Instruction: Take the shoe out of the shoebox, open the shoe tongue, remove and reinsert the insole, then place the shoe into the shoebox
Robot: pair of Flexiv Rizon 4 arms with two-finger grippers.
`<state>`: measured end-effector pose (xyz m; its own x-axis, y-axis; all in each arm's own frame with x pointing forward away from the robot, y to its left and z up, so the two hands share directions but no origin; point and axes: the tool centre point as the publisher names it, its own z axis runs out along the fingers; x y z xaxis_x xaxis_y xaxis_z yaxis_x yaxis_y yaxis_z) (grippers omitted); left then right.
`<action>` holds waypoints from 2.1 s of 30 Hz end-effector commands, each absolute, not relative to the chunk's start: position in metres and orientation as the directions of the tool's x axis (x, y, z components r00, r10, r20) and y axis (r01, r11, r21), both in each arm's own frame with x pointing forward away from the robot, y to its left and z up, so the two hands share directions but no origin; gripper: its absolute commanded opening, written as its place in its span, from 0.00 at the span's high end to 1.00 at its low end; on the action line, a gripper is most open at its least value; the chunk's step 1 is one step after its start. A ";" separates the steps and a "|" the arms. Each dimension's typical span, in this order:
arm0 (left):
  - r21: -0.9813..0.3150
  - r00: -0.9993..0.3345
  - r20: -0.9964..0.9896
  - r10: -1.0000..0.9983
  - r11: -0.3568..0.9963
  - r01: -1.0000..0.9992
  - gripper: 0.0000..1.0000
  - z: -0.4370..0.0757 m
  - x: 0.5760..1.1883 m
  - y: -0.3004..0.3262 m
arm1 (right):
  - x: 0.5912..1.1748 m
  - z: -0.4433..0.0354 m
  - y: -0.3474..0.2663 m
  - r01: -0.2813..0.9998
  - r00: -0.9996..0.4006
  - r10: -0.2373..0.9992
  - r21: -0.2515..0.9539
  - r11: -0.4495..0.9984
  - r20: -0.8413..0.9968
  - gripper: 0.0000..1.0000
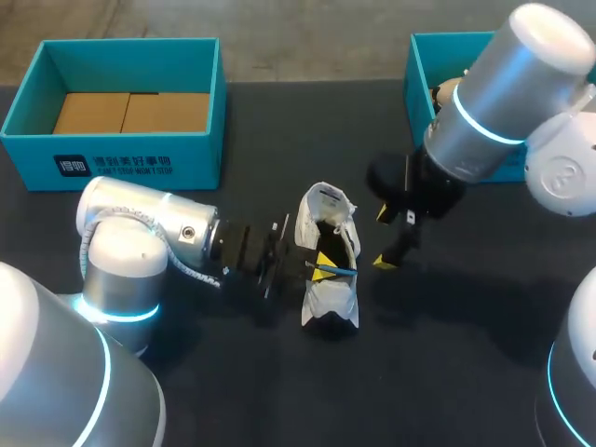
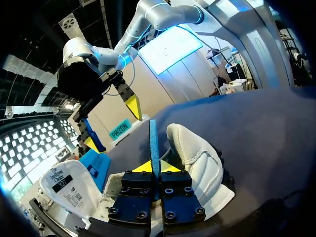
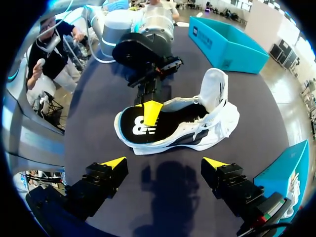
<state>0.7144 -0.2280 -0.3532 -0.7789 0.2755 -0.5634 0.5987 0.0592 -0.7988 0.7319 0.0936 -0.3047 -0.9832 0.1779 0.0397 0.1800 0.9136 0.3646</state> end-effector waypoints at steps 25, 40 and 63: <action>-0.789 -0.770 -0.594 0.233 0.015 0.614 0.83 -0.331 0.709 -0.222 | 0.715 -0.307 0.088 0.218 -0.966 0.256 0.402 0.889 -0.042 0.00; -0.801 -0.775 -0.570 0.273 0.025 0.598 1.00 -0.352 0.714 -0.228 | 0.704 -0.307 0.087 0.178 -0.970 0.229 0.397 0.900 -0.084 0.00; -0.776 -0.754 -0.612 0.239 0.003 0.631 0.47 -0.326 0.711 -0.229 | 0.707 -0.306 0.086 0.166 -0.972 0.217 0.398 0.902 -0.085 0.00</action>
<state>0.7144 -0.2311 -0.3281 -0.7543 0.2400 -0.6111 0.6292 -0.0013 -0.7772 0.7082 0.0867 -0.3053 -0.9729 0.2155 -0.0837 0.1657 0.9025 0.3975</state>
